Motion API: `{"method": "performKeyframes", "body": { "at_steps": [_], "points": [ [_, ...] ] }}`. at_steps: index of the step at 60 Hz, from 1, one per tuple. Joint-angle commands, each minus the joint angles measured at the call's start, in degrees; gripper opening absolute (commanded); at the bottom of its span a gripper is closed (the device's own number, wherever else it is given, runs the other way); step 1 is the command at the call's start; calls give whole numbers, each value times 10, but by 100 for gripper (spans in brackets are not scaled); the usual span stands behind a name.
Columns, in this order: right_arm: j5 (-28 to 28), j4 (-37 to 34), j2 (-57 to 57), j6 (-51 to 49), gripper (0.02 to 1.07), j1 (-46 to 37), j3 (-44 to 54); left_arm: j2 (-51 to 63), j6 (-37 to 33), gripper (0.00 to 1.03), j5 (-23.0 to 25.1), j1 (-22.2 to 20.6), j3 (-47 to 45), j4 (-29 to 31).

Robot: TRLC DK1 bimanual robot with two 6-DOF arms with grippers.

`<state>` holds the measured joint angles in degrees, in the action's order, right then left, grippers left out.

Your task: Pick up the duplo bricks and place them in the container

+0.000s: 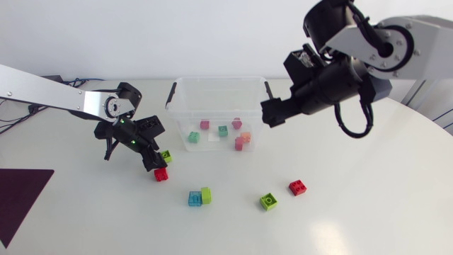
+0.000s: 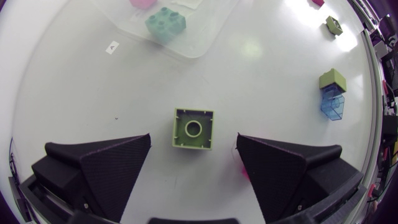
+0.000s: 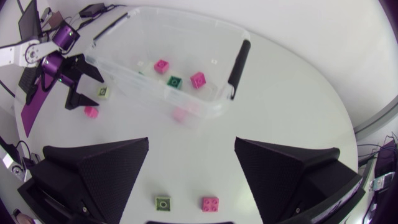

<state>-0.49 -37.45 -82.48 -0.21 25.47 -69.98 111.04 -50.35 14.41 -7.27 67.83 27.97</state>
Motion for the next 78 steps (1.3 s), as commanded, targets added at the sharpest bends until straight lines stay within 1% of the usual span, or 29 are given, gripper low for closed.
{"method": "performKeyframes", "body": {
  "at_steps": [1,3,11,13,16,17,18,19,20,21,22,23,24,29,33,44,46,47,51,54,63,70,73,78],
  "points": [
    [-15,7,22,-20,102,-17,50,22,-19,96,-4,-3,23,-3],
    [-19,10,32,-26,102,-22,73,25,-19,93,-4,-4,27,-3],
    [-22,26,47,-31,102,-25,124,40,-19,91,-4,-6,46,-3],
    [-22,30,48,-31,102,-28,135,44,-19,88,-4,-6,49,-3],
    [-23,38,48,-31,102,-29,157,54,-19,79,-4,-6,54,-3],
    [-24,40,48,-30,102,-29,163,57,-19,75,-3,-5,55,-3],
    [-25,42,48,-30,102,-31,170,60,-19,66,-4,-4,56,-3],
    [-25,46,48,-30,102,-32,176,62,-18,60,-3,-4,58,-3],
    [-25,47,48,-30,102,-33,182,63,-19,56,-3,-3,58,-3],
    [-25,48,47,-29,102,-33,185,63,-19,47,-3,-2,59,-3],
    [-25,48,46,-29,102,-35,187,64,-20,41,-2,-1,60,-3],
    [-25,48,45,-28,102,-36,191,65,-22,31,0,0,61,-3],
    [-25,48,45,-28,102,-37,194,66,-22,27,1,1,62,-3],
    [-25,48,43,-27,102,-45,203,64,-27,26,6,2,59,-2],
    [-25,46,33,-23,99,-56,212,54,-34,25,18,2,50,-2],
    [-18,53,-9,-28,97,-78,233,-14,-30,24,37,3,36,24],
    [-18,55,-14,-41,94,-82,237,-31,-27,24,40,4,32,24],
    [-19,61,-18,-53,94,-84,242,-56,-19,24,42,6,27,25],
    [-20,62,-28,-66,94,-88,245,-88,-5,24,50,9,20,25],
    [-19,69,-44,-80,94,-89,249,-135,10,24,60,11,7,25],
    [-17,83,-95,-95,94,-94,246,-203,53,25,80,11,3,28],
    [-7,84,-122,-95,94,-94,236,-236,92,25,82,-4,11,30],
    [-6,84,-133,-95,89,-94,229,-246,105,25,82,-13,16,30],
    [-1,83,-147,-95,86,-94,215,-253,130,25,82,-32,27,24]
  ]
}}
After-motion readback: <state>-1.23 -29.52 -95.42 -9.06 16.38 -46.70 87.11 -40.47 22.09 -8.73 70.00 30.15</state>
